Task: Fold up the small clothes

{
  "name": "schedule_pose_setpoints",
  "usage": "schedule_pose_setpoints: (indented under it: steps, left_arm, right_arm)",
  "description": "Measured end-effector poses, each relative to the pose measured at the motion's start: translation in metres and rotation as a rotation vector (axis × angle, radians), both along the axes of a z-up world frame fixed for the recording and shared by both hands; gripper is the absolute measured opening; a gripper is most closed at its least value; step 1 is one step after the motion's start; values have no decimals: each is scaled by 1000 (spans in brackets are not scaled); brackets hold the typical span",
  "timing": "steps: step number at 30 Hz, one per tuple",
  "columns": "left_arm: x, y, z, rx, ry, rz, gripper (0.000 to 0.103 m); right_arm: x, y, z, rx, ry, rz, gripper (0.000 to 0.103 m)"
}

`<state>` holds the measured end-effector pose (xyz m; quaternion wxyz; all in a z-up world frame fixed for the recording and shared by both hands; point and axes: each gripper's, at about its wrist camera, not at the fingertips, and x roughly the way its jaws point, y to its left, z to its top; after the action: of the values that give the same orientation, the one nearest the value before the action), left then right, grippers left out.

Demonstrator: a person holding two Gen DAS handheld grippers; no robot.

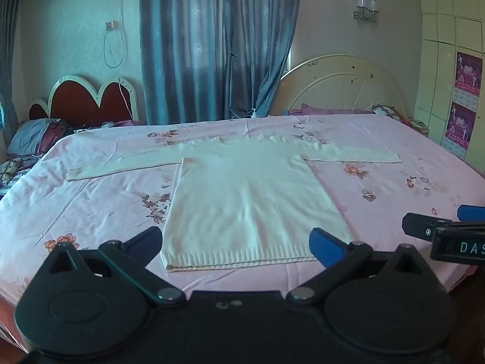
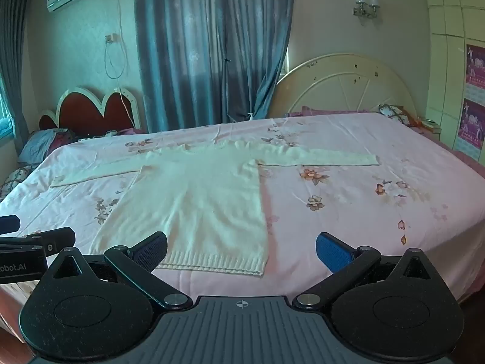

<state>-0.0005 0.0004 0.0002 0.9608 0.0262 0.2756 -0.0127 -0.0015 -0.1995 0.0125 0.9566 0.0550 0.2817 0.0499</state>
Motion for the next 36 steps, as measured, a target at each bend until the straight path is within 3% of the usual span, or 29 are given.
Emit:
schedule_pose_setpoints:
  steps: [36]
  left_arm:
    - [-6,1,5,4,-8,13,103]
  right_arm:
    - [-1,-1,5,-11,-17,5,103]
